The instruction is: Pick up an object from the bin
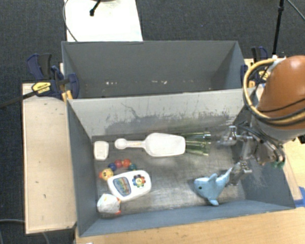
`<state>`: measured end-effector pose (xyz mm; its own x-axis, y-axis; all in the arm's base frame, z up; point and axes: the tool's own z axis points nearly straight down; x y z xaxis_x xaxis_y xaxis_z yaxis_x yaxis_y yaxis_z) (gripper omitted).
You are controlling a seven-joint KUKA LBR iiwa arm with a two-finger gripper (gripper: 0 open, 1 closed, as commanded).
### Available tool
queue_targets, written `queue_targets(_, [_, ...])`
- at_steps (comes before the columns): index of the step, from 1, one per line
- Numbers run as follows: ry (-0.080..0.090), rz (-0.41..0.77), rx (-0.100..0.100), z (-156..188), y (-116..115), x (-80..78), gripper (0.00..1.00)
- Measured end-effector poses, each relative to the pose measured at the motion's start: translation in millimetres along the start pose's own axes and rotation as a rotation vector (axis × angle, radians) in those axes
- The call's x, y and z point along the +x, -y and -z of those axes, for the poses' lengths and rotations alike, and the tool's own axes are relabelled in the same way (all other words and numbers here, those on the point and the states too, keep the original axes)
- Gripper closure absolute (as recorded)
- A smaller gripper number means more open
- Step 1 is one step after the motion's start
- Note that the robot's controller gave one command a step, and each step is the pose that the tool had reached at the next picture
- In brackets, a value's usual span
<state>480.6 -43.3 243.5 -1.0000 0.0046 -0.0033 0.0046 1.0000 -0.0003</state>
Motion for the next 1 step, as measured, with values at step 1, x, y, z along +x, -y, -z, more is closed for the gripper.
queue_targets(1, [0.005,0.071,0.001,-75.3,3.5,0.1,0.0])
